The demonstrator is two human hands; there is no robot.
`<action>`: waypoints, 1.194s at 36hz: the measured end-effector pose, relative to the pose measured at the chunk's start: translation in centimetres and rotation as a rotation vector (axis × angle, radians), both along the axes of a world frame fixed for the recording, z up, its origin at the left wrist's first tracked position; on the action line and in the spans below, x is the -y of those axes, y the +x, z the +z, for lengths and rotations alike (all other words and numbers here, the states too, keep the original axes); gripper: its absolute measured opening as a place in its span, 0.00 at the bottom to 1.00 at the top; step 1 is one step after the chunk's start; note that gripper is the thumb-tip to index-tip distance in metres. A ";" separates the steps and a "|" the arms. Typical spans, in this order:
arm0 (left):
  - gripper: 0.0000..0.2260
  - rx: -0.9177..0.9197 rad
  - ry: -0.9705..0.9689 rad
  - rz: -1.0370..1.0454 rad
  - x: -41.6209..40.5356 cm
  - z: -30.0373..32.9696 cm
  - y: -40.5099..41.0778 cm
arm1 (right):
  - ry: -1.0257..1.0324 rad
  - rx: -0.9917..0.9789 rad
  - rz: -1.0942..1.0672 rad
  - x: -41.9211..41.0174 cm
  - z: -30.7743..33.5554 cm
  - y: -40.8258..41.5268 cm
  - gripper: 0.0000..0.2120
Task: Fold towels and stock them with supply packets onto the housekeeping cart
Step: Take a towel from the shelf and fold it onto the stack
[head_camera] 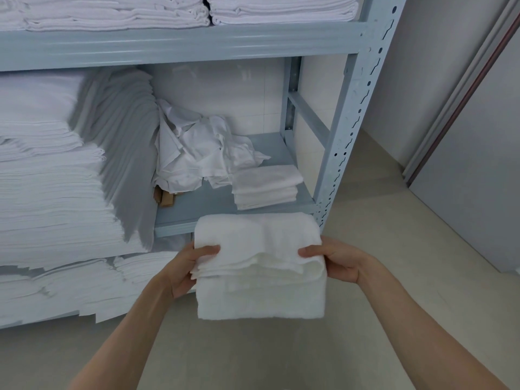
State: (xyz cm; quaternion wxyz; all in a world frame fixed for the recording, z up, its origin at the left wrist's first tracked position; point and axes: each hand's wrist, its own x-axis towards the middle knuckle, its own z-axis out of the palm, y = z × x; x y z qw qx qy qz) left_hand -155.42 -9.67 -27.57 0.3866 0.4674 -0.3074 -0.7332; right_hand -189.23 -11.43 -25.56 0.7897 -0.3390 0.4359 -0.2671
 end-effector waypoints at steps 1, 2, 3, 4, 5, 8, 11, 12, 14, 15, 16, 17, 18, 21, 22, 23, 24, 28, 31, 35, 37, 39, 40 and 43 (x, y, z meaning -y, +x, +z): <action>0.20 -0.002 -0.018 -0.020 0.1 0.3 0.0 | -0.021 -0.020 0.017 0.1 0.2 0.0 0.26; 0.22 -0.003 -0.034 -0.039 0.2 0.4 0.1 | -0.043 -0.039 0.027 0.2 0.5 -0.1 0.24; 0.22 -0.005 -0.051 -0.051 0.4 0.7 0.1 | -0.067 -0.060 0.027 0.3 0.7 -0.2 0.23; 0.21 -0.007 -0.074 -0.057 0.5 0.9 0.2 | -0.094 -0.083 0.020 0.3 1.0 -0.2 0.22; 0.21 -0.001 -0.101 -0.055 0.6 1.3 0.2 | -0.129 -0.103 0.006 0.4 1.3 -0.3 0.21; 0.28 0.033 -0.209 -0.031 1.2 2.5 0.2 | -0.234 -0.105 -0.066 0.6 2.4 -0.8 0.21; 0.24 0.038 -0.325 0.010 1.9 4.7 0.0 | -0.339 -0.068 -0.164 0.7 4.0 -1.0 0.20; 0.21 0.033 -0.376 0.023 2.1 5.5 0.0 | -0.381 -0.046 -0.197 0.8 4.6 -1.2 0.17; 0.18 0.050 -0.459 0.079 2.4 7.4 0.0 | -0.463 -0.002 -0.253 1.0 5.9 -1.4 0.13; 0.17 0.065 -0.495 0.115 2.5 8.2 0.1 | -0.488 0.017 -0.279 1.1 6.6 -1.5 0.13; 0.18 0.082 -0.530 0.148 2.7 8.8 0.2 | -0.522 0.034 -0.298 1.3 7.0 -1.5 0.14; 0.18 0.089 -0.546 0.186 2.9 9.4 0.4 | -0.540 0.051 -0.306 1.5 7.5 -1.4 0.14; 0.17 0.081 -0.554 0.216 3.1 9.7 0.6 | -0.555 0.065 -0.299 1.7 7.9 -1.2 0.14; 0.19 0.117 -0.591 0.197 3.3 11.3 0.4 | -0.417 0.115 -0.230 2.5 8.5 -0.5 0.26; 0.18 0.128 -0.626 0.180 3.4 11.7 0.1 | -0.413 0.134 -0.241 2.7 8.4 -0.4 0.23; 0.14 0.127 -0.641 0.188 3.4 12.0 -0.1 | -0.455 0.122 -0.289 2.9 8.3 -0.3 0.19; 0.12 0.127 -0.637 0.204 3.6 11.9 -0.2 | -0.497 0.087 -0.358 3.1 8.0 -0.2 0.16; 0.14 0.115 -0.457 0.218 3.4 10.4 -0.3 | -0.459 -0.062 -0.457 2.8 7.0 0.6 0.11; 0.18 0.255 -0.468 0.092 2.6 9.3 0.3 | -0.320 -0.278 -0.515 2.6 5.7 0.8 0.15; 0.18 0.173 -0.466 -0.075 1.7 8.2 0.7 | -0.265 -0.311 -0.485 2.8 4.1 1.3 0.16; 0.13 0.138 -0.414 -0.064 1.5 7.6 1.1 | -0.271 -0.323 -0.427 2.7 3.8 1.7 0.15; 0.10 0.102 -0.335 -0.021 1.4 6.6 1.7 | -0.266 -0.373 -0.370 2.5 3.5 1.9 0.16; 0.11 0.078 -0.276 0.011 1.5 6.0 2.1 | -0.261 -0.377 -0.346 2.4 3.2 2.1 0.15; 0.21 0.059 -0.173 0.073 1.7 4.6 3.1 | -0.249 -0.316 -0.311 2.1 2.8 2.6 0.10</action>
